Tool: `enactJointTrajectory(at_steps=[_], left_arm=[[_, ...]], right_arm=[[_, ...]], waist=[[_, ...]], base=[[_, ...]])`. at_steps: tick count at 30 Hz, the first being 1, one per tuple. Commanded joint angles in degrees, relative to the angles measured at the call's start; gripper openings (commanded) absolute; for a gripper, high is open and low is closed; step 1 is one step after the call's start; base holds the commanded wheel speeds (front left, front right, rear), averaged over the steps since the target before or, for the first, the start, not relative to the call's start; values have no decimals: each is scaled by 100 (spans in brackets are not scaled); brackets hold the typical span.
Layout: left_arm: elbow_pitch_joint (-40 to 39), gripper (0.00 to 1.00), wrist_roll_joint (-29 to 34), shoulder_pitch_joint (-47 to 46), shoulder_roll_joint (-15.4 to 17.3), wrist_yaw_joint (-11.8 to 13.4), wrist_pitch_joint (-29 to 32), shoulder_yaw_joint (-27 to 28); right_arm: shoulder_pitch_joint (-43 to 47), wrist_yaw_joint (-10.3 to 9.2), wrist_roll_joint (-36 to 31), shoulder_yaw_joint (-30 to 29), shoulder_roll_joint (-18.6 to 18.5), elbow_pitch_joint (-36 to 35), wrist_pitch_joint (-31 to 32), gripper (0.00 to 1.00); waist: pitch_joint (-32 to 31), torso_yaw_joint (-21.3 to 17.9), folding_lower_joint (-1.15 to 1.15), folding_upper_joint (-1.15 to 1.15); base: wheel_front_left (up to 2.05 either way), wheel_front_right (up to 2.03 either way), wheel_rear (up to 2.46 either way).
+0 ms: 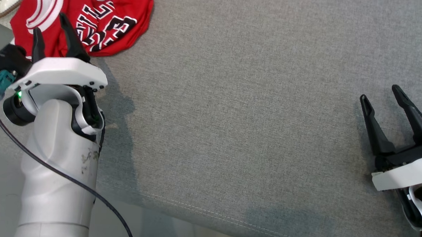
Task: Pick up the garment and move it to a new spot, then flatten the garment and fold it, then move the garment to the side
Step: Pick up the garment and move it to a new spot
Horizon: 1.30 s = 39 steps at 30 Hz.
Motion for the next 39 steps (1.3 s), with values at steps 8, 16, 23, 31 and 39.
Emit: enactJointTrajectory(at_steps=[8,16,23,31,39], left_arm=[[1447,100,259,-1240,246,-227,-26,509],[2879,100,216,-2090,512,-418,143,507],[3539,100,191,-2489,738,-441,260,479],[3793,0,332,-2497,823,-548,289,248],[3265,0,558,-2269,962,-520,-18,129]], right_arm=[[-360,8,159,150,-374,-338,-35,100],[-542,8,429,286,-383,-435,-35,100],[-668,8,574,380,-380,-497,-35,100],[-724,8,603,414,-281,-467,-35,100],[-682,8,579,426,-126,-386,-35,100]], waist=[[820,-326,0,0],[1144,-557,0,0],[1253,-732,0,0],[1127,-811,0,0],[808,-842,0,0]], base=[[0,0,0],[0,0,0],[0,0,0],[0,0,0],[0,0,0]])
